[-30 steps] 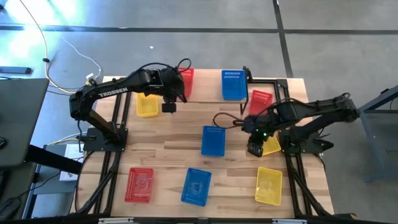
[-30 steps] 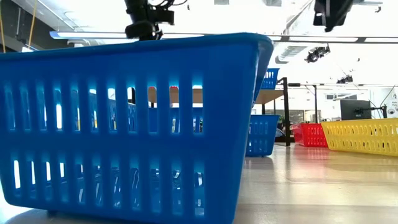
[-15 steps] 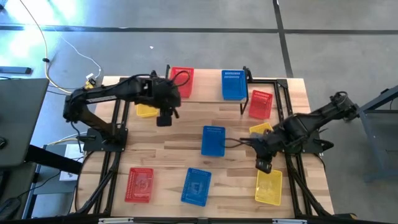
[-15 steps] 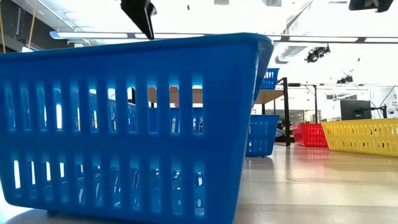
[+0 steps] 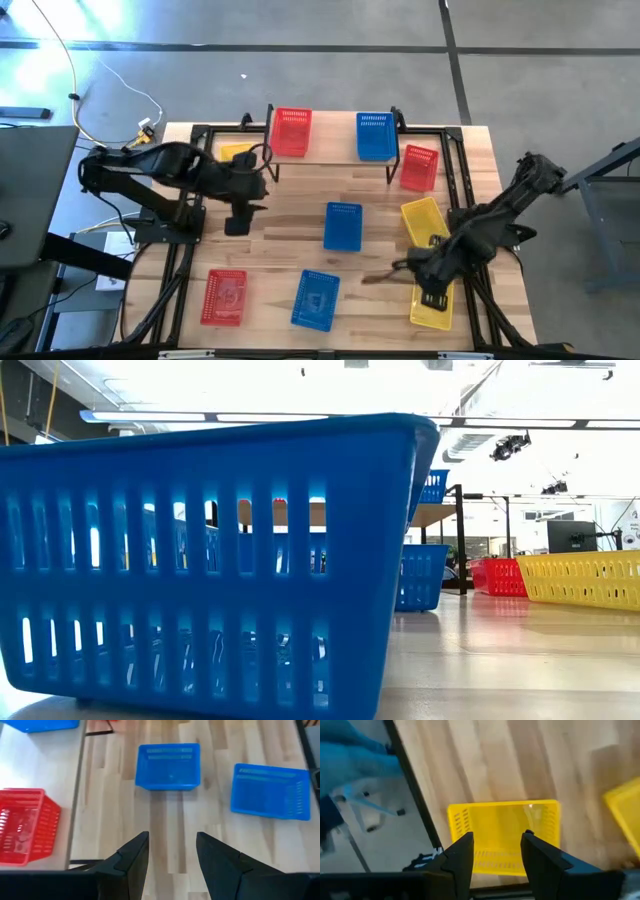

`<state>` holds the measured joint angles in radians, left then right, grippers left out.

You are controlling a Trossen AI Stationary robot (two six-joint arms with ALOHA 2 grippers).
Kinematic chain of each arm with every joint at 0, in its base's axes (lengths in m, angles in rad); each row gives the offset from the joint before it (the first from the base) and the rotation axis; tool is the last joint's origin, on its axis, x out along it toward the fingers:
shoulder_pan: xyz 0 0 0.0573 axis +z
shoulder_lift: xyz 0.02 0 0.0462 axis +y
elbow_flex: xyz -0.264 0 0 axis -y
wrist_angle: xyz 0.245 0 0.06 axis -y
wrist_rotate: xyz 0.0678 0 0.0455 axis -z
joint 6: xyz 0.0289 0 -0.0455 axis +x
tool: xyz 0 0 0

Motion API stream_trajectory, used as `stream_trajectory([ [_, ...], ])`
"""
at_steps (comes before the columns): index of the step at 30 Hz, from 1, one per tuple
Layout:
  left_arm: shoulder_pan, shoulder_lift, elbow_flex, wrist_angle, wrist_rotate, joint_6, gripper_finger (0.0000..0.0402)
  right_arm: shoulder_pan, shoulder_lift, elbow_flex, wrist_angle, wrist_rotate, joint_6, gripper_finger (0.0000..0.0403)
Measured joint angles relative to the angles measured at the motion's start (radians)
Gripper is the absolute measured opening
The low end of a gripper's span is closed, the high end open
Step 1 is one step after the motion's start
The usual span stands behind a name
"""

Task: Stack baskets on shelf by color
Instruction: Put the bottom right yellow basket on the shelf

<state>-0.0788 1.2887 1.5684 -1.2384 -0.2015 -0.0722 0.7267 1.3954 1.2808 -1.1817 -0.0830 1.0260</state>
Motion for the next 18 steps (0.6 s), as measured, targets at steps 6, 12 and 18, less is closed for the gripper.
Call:
stream_trajectory([
  [6,-0.082,-0.003,0.000,0.000,-0.020,-0.013,0.0156,0.076,0.098,0.000,0.095,-0.011,0.006,0.0148],
  [12,-0.125,-0.002,0.000,0.000,-0.105,0.004,0.0156,0.139,0.200,0.000,0.176,-0.081,0.023,0.0148],
  [18,-0.128,-0.002,0.000,0.000,-0.132,0.005,0.0156,0.195,0.287,0.000,0.224,-0.104,0.073,0.0148],
])
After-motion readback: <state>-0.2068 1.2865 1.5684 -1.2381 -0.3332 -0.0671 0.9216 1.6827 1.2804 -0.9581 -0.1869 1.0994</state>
